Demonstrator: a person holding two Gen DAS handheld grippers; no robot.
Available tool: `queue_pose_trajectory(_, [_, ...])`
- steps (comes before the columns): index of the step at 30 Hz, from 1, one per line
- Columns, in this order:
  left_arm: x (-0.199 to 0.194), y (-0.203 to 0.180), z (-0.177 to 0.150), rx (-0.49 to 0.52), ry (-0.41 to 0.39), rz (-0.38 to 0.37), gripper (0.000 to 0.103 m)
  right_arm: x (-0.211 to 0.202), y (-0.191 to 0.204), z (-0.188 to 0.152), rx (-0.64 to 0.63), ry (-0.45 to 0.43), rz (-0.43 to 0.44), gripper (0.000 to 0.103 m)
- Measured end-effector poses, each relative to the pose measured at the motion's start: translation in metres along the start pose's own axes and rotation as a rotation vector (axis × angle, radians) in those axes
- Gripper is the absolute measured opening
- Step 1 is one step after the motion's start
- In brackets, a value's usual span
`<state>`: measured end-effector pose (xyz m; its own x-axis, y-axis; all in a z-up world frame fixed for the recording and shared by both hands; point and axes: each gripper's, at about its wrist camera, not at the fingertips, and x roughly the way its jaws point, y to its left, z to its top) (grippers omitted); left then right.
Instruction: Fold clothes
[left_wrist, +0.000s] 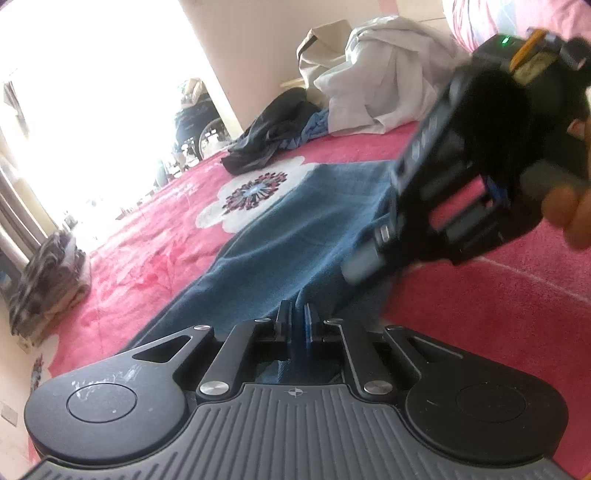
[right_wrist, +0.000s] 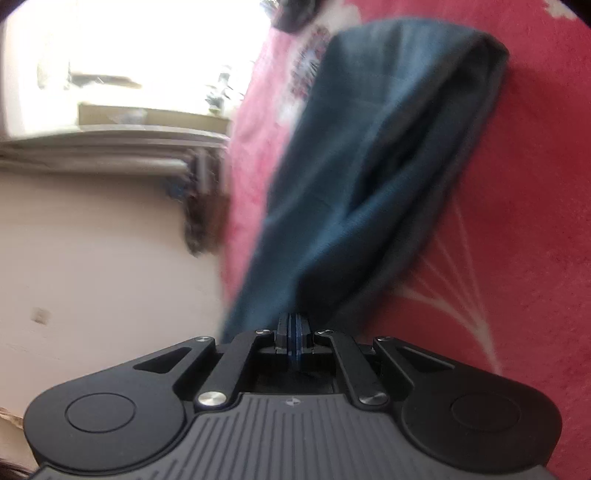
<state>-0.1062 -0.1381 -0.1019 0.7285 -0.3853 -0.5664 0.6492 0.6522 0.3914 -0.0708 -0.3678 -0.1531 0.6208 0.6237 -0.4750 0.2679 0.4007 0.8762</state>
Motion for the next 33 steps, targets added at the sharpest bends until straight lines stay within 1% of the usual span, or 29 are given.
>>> queue_pose_trajectory(2, [0.000, -0.002, -0.001, 0.028, -0.007, 0.016, 0.006, 0.008, -0.001, -0.002, -0.040, 0.013, -0.110, 0.000])
queue_pose_trajectory(3, [0.000, -0.004, -0.002, 0.047, -0.011, 0.024, 0.006, 0.010, -0.001, -0.004, -0.050, 0.014, -0.140, 0.000])
queue_pose_trajectory(5, [0.003, -0.013, -0.008, 0.134, -0.011, 0.038, 0.006, 0.008, 0.001, -0.005, -0.044, 0.010, -0.118, 0.002])
queue_pose_trajectory(7, [0.004, -0.024, -0.016, 0.223, -0.009, 0.046, 0.006, 0.003, 0.007, -0.005, -0.066, 0.012, -0.116, 0.004])
queue_pose_trajectory(10, [0.002, -0.038, -0.024, 0.320, -0.013, 0.049, 0.006, -0.009, 0.017, -0.002, -0.061, 0.038, -0.038, 0.004])
queue_pose_trajectory(11, [0.002, -0.039, -0.025, 0.335, -0.014, 0.053, 0.006, -0.012, 0.020, -0.001, -0.055, 0.047, -0.009, 0.005])
queue_pose_trajectory(13, [0.002, -0.040, -0.025, 0.343, -0.011, 0.055, 0.006, -0.014, 0.024, 0.000, -0.038, 0.057, 0.037, 0.005])
queue_pose_trajectory(14, [0.003, -0.040, -0.025, 0.346, -0.010, 0.056, 0.006, -0.011, 0.024, 0.002, -0.040, 0.060, 0.035, 0.005])
queue_pose_trajectory(16, [0.002, -0.042, -0.025, 0.359, -0.010, 0.061, 0.006, -0.001, 0.022, 0.005, -0.038, 0.064, -0.013, 0.005])
queue_pose_trajectory(19, [0.002, -0.044, -0.024, 0.366, -0.003, 0.061, 0.006, 0.023, 0.003, 0.007, 0.024, 0.080, -0.069, 0.004])
queue_pose_trajectory(20, [0.002, -0.043, -0.024, 0.361, 0.003, 0.057, 0.007, 0.029, -0.003, 0.007, 0.041, 0.082, -0.078, 0.000])
queue_pose_trajectory(22, [0.002, -0.042, -0.024, 0.342, 0.009, 0.054, 0.011, 0.031, -0.007, 0.005, 0.058, 0.071, -0.067, 0.000])
queue_pose_trajectory(23, [0.002, -0.040, -0.024, 0.332, 0.009, 0.054, 0.013, 0.030, -0.007, 0.005, 0.061, 0.060, -0.058, 0.002])
queue_pose_trajectory(24, [0.002, -0.039, -0.024, 0.323, 0.008, 0.053, 0.013, 0.028, -0.006, 0.005, 0.057, 0.041, -0.044, 0.005])
queue_pose_trajectory(26, [0.004, -0.039, -0.023, 0.317, 0.006, 0.050, 0.013, 0.029, 0.000, 0.006, 0.006, 0.005, -0.018, 0.005])
queue_pose_trajectory(27, [0.004, -0.039, -0.023, 0.319, 0.008, 0.048, 0.013, 0.032, 0.002, 0.006, -0.027, -0.004, -0.021, 0.005])
queue_pose_trajectory(28, [0.005, -0.039, -0.023, 0.319, 0.011, 0.044, 0.013, 0.036, 0.002, 0.006, -0.059, -0.002, -0.045, 0.001])
queue_pose_trajectory(29, [0.005, -0.039, -0.024, 0.319, 0.015, 0.038, 0.013, 0.040, 0.002, 0.006, -0.091, 0.000, -0.069, 0.000])
queue_pose_trajectory(30, [0.005, -0.039, -0.024, 0.319, 0.015, 0.035, 0.013, 0.042, 0.002, 0.005, -0.110, -0.001, -0.081, 0.000])
queue_pose_trajectory(32, [0.004, -0.039, -0.025, 0.319, 0.016, 0.029, 0.013, 0.037, 0.005, 0.004, -0.108, -0.001, -0.093, 0.001])
queue_pose_trajectory(33, [0.003, -0.039, -0.026, 0.320, 0.016, 0.027, 0.013, 0.032, 0.012, 0.004, -0.137, -0.007, -0.119, 0.001])
